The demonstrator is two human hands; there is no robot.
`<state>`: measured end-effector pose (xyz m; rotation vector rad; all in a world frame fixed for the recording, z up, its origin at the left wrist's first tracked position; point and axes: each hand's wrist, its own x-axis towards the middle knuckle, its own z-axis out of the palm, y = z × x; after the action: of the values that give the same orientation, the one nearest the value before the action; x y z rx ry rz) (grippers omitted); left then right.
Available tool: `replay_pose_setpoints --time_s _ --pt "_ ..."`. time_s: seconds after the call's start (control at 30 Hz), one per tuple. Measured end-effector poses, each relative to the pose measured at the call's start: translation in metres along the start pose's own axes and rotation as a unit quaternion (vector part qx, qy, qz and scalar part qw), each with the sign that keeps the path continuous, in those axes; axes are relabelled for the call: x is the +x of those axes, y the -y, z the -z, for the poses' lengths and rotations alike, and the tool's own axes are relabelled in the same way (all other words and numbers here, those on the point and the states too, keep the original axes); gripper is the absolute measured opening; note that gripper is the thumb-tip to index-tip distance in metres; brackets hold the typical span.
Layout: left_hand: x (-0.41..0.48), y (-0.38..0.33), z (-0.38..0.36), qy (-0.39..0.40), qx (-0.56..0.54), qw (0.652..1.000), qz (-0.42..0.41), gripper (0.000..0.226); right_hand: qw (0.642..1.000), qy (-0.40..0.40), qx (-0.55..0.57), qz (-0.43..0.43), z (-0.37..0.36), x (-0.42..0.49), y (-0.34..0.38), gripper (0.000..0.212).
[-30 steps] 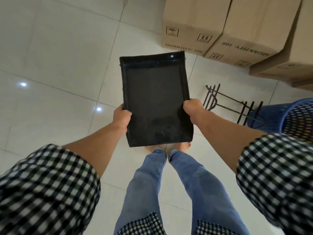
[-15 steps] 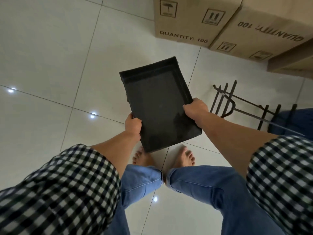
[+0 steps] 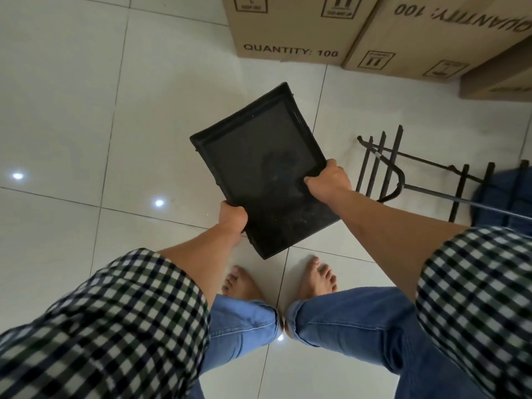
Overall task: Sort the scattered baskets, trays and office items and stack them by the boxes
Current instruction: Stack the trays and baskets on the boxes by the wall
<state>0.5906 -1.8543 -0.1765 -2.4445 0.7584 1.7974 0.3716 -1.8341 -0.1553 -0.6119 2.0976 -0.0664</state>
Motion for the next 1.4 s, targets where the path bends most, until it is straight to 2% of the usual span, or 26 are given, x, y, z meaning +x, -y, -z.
replay_pose_setpoints --time_s 0.2,0.27,0.4,0.5,0.6,0.83,1.1,1.4 --pt "-0.049 -0.024 0.013 0.028 0.013 0.999 0.023 0.045 0.998 0.057 0.011 0.007 0.024 -0.038 0.007 0.068" --pt "-0.09 -0.034 0.021 0.037 0.043 0.998 -0.007 0.053 0.998 0.061 0.019 0.015 0.041 -0.069 0.015 0.067" --pt "-0.191 -0.058 0.041 0.055 0.19 0.974 -0.112 0.062 0.998 0.035 0.009 0.042 0.084 -0.151 0.038 0.072" --pt "-0.267 -0.081 0.057 0.06 0.292 0.939 -0.172 0.061 0.998 0.007 -0.006 0.063 0.122 -0.221 0.051 0.078" --pt "-0.337 -0.104 0.073 0.053 0.384 0.889 -0.243 0.06 0.995 -0.01 -0.03 0.092 0.163 -0.287 0.056 0.077" --pt "-0.461 -0.133 0.092 0.039 0.471 0.808 -0.351 0.064 0.99 -0.075 -0.041 0.11 0.242 -0.392 0.048 0.079" --pt "-0.53 -0.165 0.077 -0.009 0.546 0.715 -0.436 0.062 0.979 -0.183 0.021 0.091 0.306 -0.447 0.029 0.077" --pt "-0.578 -0.19 0.039 0.035 0.582 0.601 -0.546 0.063 0.947 -0.297 0.122 -0.006 0.332 -0.49 0.009 0.082"
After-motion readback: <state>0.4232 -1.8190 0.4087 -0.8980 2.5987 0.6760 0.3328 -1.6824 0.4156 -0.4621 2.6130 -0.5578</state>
